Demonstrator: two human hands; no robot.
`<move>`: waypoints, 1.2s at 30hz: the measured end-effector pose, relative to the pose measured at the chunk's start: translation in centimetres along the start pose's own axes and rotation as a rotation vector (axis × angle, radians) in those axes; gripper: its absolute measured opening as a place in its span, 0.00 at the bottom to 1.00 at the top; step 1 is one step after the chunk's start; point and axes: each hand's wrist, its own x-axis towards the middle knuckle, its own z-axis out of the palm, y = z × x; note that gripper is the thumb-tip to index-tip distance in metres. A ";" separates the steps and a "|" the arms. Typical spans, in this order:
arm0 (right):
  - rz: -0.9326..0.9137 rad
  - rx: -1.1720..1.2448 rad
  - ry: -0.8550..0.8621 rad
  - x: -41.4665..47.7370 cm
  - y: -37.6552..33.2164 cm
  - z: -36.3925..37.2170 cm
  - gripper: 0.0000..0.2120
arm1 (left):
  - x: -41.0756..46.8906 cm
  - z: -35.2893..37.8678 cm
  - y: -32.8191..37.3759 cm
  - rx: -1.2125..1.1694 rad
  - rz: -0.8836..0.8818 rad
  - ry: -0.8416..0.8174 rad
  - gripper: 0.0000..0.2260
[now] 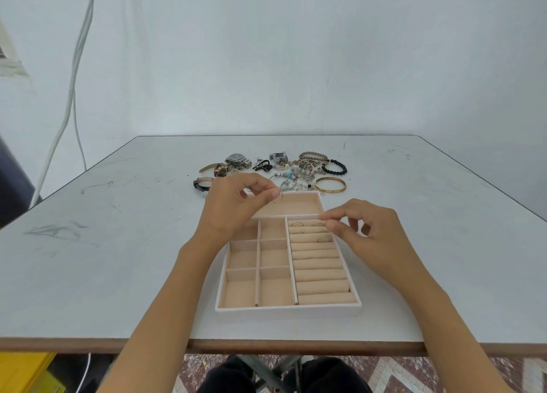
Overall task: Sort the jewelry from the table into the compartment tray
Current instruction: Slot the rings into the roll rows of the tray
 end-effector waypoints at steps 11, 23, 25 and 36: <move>0.075 0.001 -0.022 -0.1 -0.4 0.1 0.04 | -0.1 0.1 -0.2 -0.015 -0.002 -0.010 0.04; 0.108 -0.013 -0.031 -0.1 -0.6 0.1 0.06 | -0.1 0.1 -0.1 0.001 -0.007 -0.020 0.08; 0.122 -0.007 -0.033 -0.1 -0.7 0.1 0.07 | -0.1 0.1 -0.1 0.002 -0.005 -0.024 0.08; 0.170 0.048 -0.011 -0.2 -0.7 0.5 0.04 | 0.0 0.3 -0.4 0.026 0.007 -0.072 0.04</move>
